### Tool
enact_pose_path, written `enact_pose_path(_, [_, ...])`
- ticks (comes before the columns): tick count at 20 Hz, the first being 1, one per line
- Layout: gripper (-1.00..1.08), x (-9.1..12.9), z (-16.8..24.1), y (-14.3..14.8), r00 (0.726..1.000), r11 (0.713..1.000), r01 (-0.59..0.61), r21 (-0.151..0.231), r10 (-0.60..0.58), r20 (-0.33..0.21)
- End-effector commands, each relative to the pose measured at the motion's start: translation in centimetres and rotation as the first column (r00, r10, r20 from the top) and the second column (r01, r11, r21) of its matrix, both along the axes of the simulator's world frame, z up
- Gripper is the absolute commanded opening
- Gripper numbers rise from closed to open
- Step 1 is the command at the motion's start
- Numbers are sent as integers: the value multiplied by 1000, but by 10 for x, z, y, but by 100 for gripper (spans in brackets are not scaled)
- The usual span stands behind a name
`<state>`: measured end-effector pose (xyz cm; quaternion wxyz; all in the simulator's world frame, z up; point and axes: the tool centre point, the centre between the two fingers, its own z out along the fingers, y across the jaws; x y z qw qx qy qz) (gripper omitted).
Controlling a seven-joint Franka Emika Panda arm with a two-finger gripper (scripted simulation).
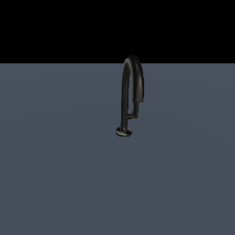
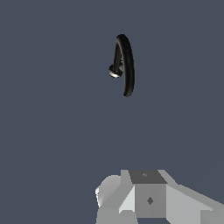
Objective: Turn on the faucet by rotating a designated handle.
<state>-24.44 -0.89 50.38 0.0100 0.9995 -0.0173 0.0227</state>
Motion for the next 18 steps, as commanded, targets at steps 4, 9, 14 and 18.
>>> enact_pose_path(4, [-100, 1, 0, 0, 1000, 1000, 2, 2, -2, -3])
enact_pose_path(9, [-100, 9, -1, 0, 1000, 1000, 18, 17, -17, -21])
enact_pose_path(14, [-100, 23, -3, 0, 997, 998, 48, 46, -45, -55])
enact_pose_path(18, [-100, 40, -6, 0, 992, 993, 84, 77, -76, -97])
